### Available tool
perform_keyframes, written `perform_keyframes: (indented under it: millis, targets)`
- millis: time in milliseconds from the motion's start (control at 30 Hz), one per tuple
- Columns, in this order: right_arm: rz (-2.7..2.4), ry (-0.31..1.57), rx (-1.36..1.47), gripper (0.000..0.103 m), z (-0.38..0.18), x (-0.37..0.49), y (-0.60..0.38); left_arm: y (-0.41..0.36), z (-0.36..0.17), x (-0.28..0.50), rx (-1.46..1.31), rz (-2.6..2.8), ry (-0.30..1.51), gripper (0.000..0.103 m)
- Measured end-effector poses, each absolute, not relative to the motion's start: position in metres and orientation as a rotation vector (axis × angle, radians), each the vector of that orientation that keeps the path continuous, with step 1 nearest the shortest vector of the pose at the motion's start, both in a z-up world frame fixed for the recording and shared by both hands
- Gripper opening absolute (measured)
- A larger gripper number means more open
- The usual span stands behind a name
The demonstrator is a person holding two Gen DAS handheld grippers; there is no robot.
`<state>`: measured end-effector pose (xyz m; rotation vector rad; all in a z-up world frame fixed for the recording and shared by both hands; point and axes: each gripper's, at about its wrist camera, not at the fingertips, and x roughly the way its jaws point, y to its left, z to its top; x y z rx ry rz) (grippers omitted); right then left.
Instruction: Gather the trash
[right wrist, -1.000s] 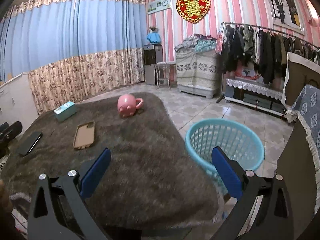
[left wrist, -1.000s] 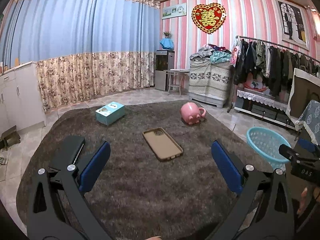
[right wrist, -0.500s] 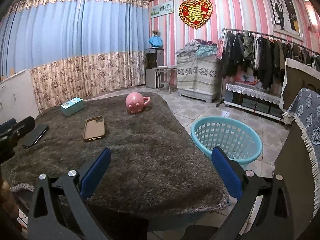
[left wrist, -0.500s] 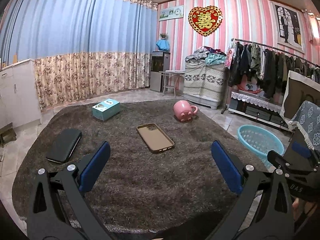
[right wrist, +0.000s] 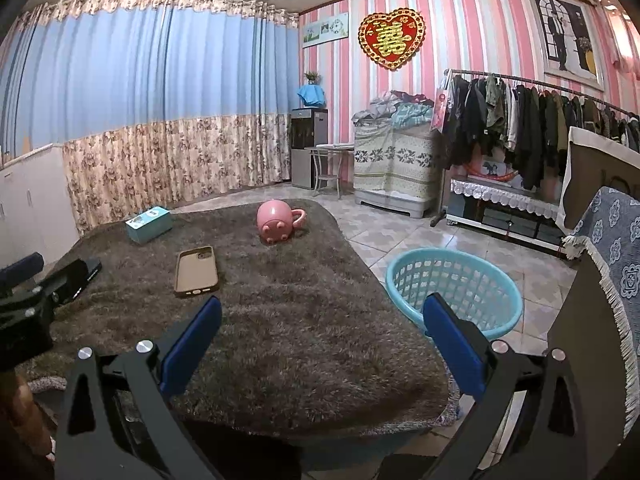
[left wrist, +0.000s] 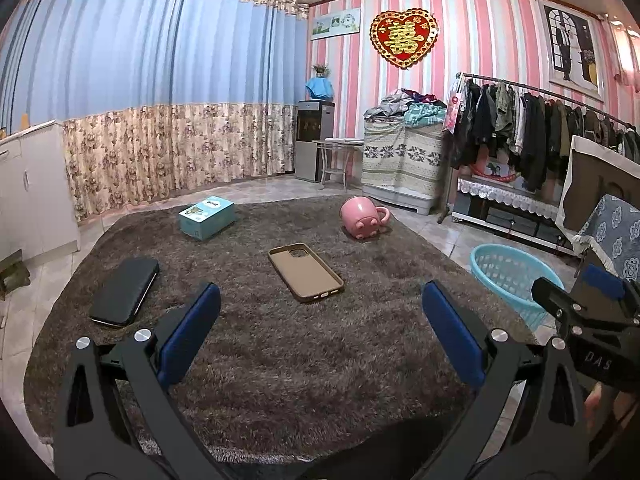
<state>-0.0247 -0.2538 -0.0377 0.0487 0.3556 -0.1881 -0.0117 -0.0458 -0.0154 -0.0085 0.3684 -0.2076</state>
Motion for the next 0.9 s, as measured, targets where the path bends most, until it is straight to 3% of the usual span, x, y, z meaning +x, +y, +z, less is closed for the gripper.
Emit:
perform_keyframes:
  millis: [900]
  targets:
    - [-0.214,0.352,0.044,0.099,-0.0336,-0.0210,-0.2615,-0.0422,-0.0198,-0.0081,-0.006,-0.223,0.355,0.098]
